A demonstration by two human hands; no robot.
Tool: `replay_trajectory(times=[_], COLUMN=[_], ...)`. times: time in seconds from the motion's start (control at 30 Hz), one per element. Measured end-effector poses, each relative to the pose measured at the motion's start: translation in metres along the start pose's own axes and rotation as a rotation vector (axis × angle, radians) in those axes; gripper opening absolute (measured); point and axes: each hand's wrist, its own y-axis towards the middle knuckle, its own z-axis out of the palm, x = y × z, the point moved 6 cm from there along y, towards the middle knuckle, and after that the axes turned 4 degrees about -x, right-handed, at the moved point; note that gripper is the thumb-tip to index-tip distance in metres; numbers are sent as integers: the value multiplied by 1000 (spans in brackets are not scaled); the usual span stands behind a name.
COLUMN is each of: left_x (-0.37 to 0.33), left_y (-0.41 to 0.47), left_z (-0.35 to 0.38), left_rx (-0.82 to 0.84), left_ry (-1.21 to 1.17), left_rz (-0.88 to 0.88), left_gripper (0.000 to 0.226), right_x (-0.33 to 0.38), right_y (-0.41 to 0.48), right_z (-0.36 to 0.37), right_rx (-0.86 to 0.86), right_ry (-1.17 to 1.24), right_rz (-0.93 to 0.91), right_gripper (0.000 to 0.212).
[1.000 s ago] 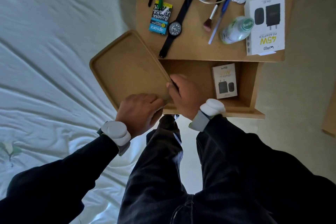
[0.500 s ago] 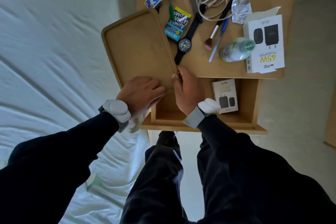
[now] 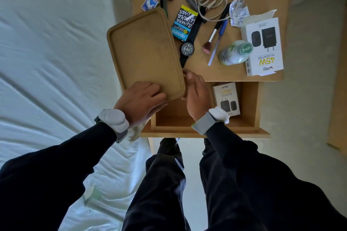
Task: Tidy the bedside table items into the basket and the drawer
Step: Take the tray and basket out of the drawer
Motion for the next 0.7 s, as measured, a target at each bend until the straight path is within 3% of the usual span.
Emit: replay_trajectory(times=[0.07, 0.17, 0.4, 0.63, 0.7], left_x=[0, -2, 6, 56, 73], left_y=[-3, -8, -60, -129, -130], left_z=[-6, -12, -26, -21, -5], left_rx=[-23, -43, -2, 123, 209], left_ry=[19, 64, 89, 139, 138], left_rz=[-12, -19, -91, -452, -548], left_gripper=[17, 15, 19, 7, 16], right_x=[3, 3, 13, 14, 15], right_y=[-1, 1, 0, -3, -3], right_z=[3, 8, 17, 23, 20], right_rx=[52, 83, 78, 59, 46], right_ry=[-48, -157, -407, -431, -439], right_rz=[-66, -120, -84, -50, -48], right_gripper=[39, 48, 47, 45, 44])
